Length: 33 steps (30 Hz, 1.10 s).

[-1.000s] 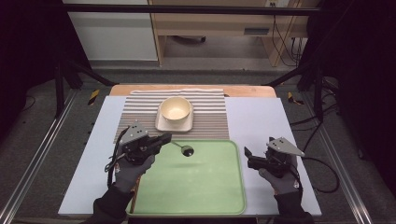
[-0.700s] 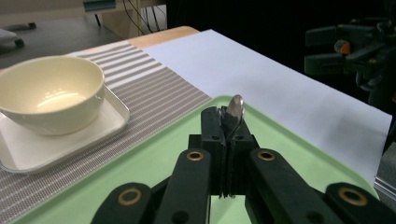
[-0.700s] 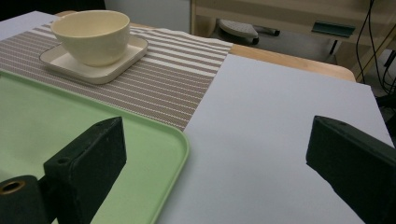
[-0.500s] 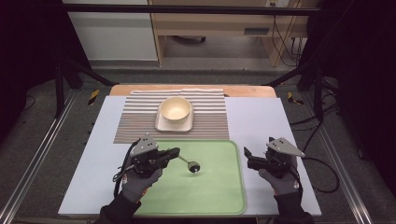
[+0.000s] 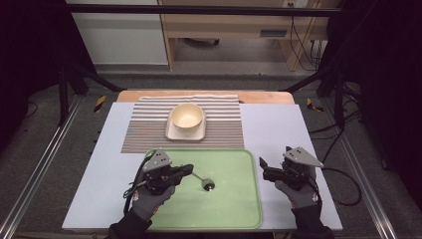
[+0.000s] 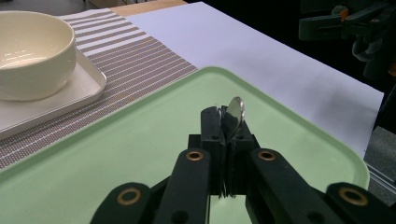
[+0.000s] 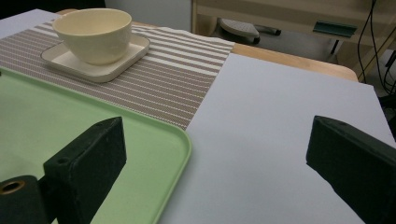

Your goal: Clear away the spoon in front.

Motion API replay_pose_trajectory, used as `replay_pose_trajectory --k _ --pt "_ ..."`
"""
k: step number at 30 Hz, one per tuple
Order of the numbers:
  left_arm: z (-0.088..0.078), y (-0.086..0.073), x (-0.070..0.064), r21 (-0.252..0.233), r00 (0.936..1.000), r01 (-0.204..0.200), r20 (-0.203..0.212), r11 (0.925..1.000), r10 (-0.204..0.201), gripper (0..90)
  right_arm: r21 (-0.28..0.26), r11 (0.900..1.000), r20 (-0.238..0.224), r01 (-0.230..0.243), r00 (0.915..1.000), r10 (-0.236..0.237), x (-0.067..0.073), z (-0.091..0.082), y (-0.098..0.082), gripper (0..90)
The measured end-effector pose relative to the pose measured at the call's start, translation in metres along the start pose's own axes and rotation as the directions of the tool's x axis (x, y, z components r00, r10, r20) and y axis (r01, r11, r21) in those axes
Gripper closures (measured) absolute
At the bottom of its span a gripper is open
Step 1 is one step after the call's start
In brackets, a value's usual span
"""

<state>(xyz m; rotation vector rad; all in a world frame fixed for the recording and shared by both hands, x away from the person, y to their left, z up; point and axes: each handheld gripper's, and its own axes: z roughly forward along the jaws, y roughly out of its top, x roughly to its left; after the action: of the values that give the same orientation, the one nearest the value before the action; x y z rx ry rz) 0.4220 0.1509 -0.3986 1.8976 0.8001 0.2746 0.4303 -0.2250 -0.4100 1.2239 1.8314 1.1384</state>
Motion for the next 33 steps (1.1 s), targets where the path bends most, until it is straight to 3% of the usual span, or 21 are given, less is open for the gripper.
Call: replay_pose_trajectory --k 9,16,23,33 --pt "0.001 -0.009 0.011 0.022 0.9982 0.009 -0.060 0.9997 -0.008 81.2 0.002 1.000 0.000 -0.001 1.0000 0.001 0.000 0.000 0.000 5.0" --pt "0.004 -0.022 0.021 0.066 0.9934 0.022 -0.114 0.9976 -0.015 72.1 0.005 1.000 0.001 0.001 1.0000 -0.001 0.000 0.001 -0.001 5.0" --pt "0.008 -0.033 0.027 0.101 0.9892 0.026 -0.146 0.9945 -0.011 63.8 0.008 1.000 0.000 0.001 1.0000 -0.001 0.001 0.001 -0.001 5.0" --pt "0.009 -0.048 0.035 0.143 0.9846 0.056 -0.172 0.9881 -0.031 59.9 0.008 1.000 0.001 0.006 1.0000 -0.006 0.002 0.002 -0.002 5.0"
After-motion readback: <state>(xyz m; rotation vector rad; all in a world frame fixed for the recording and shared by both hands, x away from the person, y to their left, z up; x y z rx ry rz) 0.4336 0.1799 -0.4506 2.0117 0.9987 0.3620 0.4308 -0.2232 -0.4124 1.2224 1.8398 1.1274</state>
